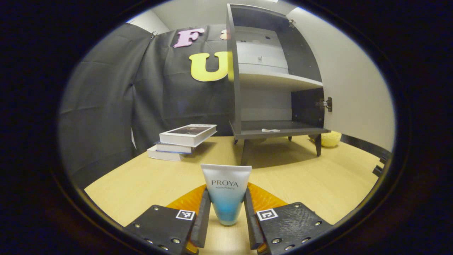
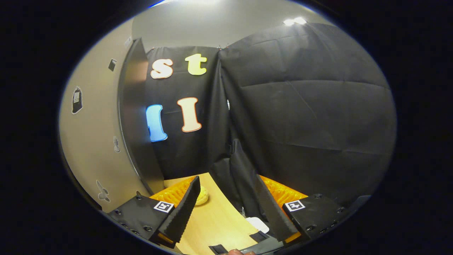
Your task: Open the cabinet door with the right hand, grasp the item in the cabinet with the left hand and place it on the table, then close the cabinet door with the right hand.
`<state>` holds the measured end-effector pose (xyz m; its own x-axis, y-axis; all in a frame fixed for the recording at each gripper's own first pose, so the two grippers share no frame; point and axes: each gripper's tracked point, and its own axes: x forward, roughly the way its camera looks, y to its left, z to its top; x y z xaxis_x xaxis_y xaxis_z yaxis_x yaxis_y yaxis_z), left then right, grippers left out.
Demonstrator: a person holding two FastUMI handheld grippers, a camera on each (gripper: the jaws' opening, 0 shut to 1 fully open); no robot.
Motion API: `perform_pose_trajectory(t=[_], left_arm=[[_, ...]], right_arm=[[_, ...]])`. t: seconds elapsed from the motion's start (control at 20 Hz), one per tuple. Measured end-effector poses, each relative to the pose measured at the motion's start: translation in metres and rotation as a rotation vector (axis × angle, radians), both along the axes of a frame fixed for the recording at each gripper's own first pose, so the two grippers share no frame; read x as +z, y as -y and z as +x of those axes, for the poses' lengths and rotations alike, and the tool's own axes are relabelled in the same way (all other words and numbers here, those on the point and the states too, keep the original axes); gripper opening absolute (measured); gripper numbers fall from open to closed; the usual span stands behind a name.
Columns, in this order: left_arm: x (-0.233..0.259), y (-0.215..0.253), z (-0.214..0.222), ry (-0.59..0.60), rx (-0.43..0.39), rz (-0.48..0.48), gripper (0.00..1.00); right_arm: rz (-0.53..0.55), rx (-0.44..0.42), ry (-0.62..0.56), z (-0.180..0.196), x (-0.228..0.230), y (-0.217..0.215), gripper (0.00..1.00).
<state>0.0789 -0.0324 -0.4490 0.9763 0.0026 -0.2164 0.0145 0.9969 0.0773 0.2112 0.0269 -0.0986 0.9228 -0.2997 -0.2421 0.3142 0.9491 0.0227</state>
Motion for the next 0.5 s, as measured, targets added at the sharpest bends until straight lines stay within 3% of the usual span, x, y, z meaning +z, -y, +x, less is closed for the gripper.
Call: perform_pose_trajectory(t=[0.05,0.2,0.25,0.3,0.4,0.5], left_arm=[[-0.005,0.000,-0.001,-0.004,0.004,-0.011,0.48],[0.000,-0.004,-0.005,0.025,0.023,-0.015,0.49],[-0.002,-0.004,-0.006,0.022,0.026,-0.010,0.49],[0.000,-0.001,-0.009,0.032,0.020,-0.004,0.49],[-0.001,-0.001,-0.009,0.023,0.012,0.009,0.51],[-0.002,-0.002,-0.009,0.012,0.010,-0.001,0.55]], right_arm=[[-0.008,-0.010,-0.021,-0.003,-0.006,0.002,0.92],[-0.041,-0.023,-0.054,-0.006,-0.010,0.003,0.92],[-0.048,-0.022,-0.060,-0.005,-0.010,0.002,0.98],[-0.052,-0.017,-0.066,-0.005,-0.013,0.000,0.92],[-0.046,-0.021,-0.091,-0.008,-0.021,0.000,0.92],[0.002,-0.038,-0.107,-0.015,-0.032,0.002,0.98]])
